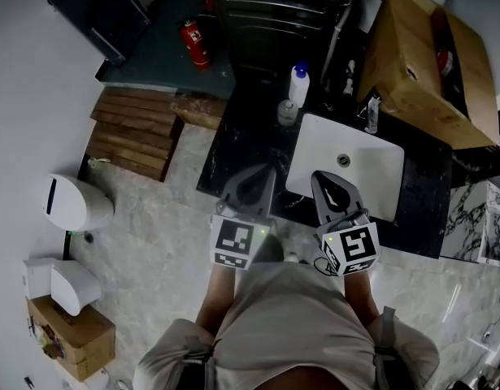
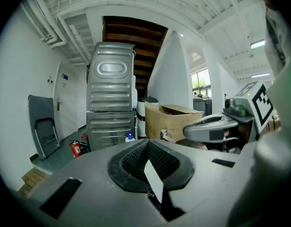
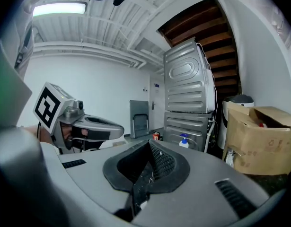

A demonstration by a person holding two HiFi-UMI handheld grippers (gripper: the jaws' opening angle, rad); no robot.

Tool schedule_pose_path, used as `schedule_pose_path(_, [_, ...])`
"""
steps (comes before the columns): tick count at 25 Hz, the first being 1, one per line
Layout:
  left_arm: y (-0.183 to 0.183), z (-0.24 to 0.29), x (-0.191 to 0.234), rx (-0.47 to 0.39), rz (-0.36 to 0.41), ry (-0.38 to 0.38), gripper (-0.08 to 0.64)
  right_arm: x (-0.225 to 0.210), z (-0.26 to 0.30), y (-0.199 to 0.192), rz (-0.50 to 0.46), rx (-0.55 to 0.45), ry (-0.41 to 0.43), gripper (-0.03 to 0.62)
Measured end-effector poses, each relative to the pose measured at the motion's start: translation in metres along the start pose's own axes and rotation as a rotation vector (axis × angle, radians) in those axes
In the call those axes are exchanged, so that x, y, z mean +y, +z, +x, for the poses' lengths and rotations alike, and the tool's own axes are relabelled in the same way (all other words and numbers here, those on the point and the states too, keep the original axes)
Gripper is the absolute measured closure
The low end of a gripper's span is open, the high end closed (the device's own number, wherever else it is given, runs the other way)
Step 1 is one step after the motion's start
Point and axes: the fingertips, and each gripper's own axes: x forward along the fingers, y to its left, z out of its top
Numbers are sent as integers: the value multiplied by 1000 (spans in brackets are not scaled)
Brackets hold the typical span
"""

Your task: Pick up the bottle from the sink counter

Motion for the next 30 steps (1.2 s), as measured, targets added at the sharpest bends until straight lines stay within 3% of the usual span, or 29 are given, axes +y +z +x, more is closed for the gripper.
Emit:
schedule_pose_path(21, [-28,70,39,44,-27,-178,558,-26,61,-15,29,50,-135,597])
schedule_pose_path(30, [-47,90,42,68,-31,-215,558,-32,77,-33,52,82,-149,597])
